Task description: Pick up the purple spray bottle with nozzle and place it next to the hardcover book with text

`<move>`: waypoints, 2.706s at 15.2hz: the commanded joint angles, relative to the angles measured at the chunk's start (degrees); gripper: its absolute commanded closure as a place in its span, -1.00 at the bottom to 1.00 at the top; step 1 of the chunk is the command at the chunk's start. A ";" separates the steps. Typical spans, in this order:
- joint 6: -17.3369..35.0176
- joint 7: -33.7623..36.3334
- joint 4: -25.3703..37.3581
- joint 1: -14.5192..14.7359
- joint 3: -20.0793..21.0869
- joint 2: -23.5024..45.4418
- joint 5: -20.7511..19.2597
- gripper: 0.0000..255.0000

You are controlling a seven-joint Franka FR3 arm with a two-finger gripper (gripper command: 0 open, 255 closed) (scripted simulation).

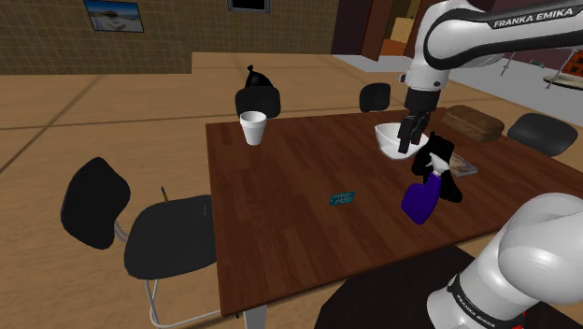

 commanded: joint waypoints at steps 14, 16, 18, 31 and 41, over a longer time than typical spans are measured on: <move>13.91 -10.31 -0.13 -3.98 -10.87 23.87 -3.33 -1.00; 15.58 -10.35 -1.37 -4.08 -11.05 24.30 -3.41 -1.00; 17.26 -10.41 -2.57 -4.17 -11.24 24.81 -3.47 -1.00; 19.46 -10.52 -4.05 -4.28 -11.48 25.56 -3.51 1.00; 16.77 -10.17 -3.22 -4.35 -11.21 23.61 -3.98 1.00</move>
